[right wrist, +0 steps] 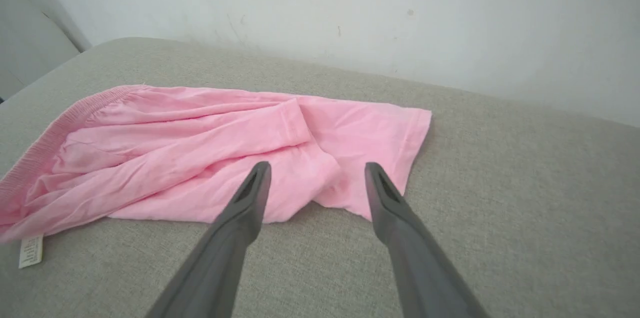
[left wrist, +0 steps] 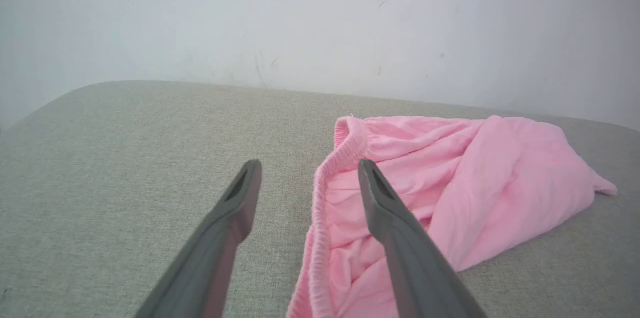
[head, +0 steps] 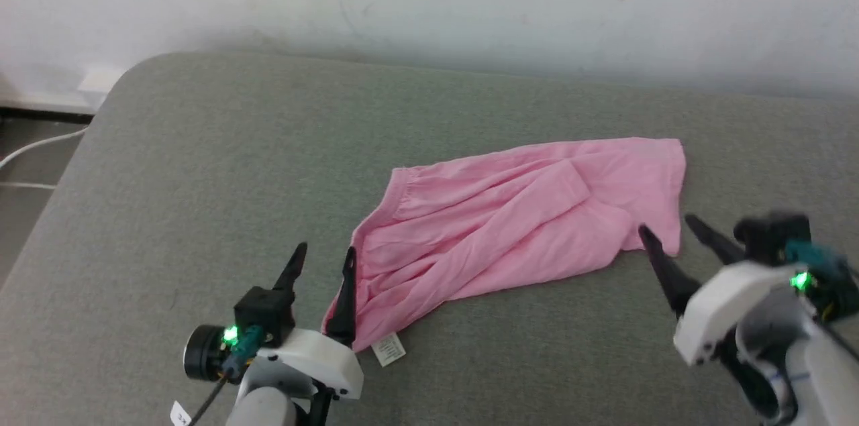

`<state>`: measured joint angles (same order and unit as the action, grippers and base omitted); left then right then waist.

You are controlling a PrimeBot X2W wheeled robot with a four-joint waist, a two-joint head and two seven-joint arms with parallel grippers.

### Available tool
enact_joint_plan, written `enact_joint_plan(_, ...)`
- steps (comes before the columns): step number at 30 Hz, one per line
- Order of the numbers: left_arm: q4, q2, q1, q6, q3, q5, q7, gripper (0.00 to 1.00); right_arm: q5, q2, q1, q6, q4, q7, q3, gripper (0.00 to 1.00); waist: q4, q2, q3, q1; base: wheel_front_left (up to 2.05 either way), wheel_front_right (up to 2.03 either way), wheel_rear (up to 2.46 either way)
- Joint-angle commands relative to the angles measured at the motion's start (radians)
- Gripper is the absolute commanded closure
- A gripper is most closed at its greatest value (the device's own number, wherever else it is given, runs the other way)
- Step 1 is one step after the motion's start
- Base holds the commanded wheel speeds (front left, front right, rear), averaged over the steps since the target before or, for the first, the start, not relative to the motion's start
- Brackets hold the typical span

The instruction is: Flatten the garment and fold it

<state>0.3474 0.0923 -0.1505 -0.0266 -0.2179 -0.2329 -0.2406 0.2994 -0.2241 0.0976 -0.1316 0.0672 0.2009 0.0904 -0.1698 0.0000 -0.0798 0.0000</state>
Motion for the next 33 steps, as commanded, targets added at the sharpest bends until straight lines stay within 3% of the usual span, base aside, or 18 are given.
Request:
enact_joint_plan(1,-0.022,0.010,-0.012,-0.006,-0.009,0.036,-0.015,0.00,0.028,-0.019,0.055,0.001,0.002,0.036,0.018,0.00,-0.049,0.0000,-0.024,0.0000,0.00,0.00,0.00)
enact_joint_plan(6,-0.179,0.005,0.031,-0.031,-0.036,0.130,-0.021,0.00,0.093,-0.087,0.227,0.001,0.107,0.219,0.083,0.00,-0.112,0.0000,-0.056,0.0000,0.00,0.00,0.00)
enact_joint_plan(14,-0.209,-0.029,0.082,-0.027,-0.069,0.128,-0.021,0.00,0.164,-0.157,0.425,0.001,0.334,0.353,0.150,0.00,-0.209,0.0000,-0.102,0.0000,0.00,0.00,0.00)
enact_joint_plan(28,-0.205,-0.041,0.067,-0.024,-0.088,0.123,-0.021,0.00,0.223,-0.201,0.520,0.001,0.530,0.296,0.288,0.00,-0.255,0.0000,-0.127,0.0000,0.00,0.00,0.00)
enact_joint_plan(29,-0.205,-0.041,0.067,-0.025,-0.090,0.124,-0.021,0.00,0.228,-0.202,0.524,0.001,0.538,0.290,0.296,0.57,-0.255,0.0000,-0.128,0.0000,0.00,0.00,0.00)
enact_joint_plan(30,-0.205,-0.041,0.067,-0.025,-0.092,0.123,-0.021,0.00,0.230,-0.205,0.529,0.001,0.545,0.280,0.305,1.00,-0.255,0.0000,-0.129,0.0000,0.00,0.00,0.00)
enact_joint_plan(33,-0.196,-0.042,0.068,-0.026,-0.097,0.120,-0.021,0.00,0.239,-0.209,0.537,0.001,0.564,0.254,0.331,1.00,-0.251,0.0000,-0.124,0.0000,0.00,0.00,0.00)
